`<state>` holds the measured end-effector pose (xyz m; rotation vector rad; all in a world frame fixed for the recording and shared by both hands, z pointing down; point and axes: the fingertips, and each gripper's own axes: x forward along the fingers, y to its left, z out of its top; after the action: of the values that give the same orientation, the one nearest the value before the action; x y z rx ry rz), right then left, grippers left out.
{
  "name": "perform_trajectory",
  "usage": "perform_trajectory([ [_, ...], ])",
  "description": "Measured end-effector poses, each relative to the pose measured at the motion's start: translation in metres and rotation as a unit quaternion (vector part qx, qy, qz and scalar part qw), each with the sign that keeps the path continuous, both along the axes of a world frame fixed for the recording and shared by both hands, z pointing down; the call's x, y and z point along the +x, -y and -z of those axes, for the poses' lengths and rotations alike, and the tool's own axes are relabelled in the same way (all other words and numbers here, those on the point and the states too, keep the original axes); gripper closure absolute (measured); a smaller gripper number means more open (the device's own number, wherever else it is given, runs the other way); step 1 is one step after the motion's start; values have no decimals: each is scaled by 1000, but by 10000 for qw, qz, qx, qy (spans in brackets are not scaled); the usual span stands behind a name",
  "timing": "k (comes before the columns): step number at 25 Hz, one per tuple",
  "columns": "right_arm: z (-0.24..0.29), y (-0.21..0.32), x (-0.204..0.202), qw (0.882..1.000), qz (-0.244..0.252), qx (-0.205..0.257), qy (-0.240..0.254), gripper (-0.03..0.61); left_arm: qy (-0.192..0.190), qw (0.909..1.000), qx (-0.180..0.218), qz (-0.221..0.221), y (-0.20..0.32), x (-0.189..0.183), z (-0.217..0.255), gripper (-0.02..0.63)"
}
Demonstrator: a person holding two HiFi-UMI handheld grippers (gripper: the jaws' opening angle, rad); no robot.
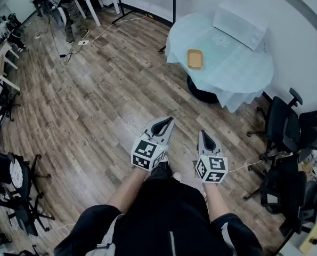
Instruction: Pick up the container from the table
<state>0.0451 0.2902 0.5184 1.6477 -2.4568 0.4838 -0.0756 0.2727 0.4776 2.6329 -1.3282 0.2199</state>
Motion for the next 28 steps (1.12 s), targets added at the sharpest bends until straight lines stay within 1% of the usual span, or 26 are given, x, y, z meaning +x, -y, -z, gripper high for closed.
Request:
perform_trajectory([
  [3,-3,-6,2,10000,-21,-38,47,552,17,10000,-37,8,-6,0,-1,588],
  [7,-5,-8,-1,10000,17,-72,-8,552,15,10000,-35,47,-7,-4,-1,588],
  [15,-10,-6,7,9998,-20,-200,70,552,18,10000,-39,12,-5,4,0,588],
  [28,-13,9,14,9997,-38,-227,40,552,22,9998,-198,-46,14,13,-12,588],
])
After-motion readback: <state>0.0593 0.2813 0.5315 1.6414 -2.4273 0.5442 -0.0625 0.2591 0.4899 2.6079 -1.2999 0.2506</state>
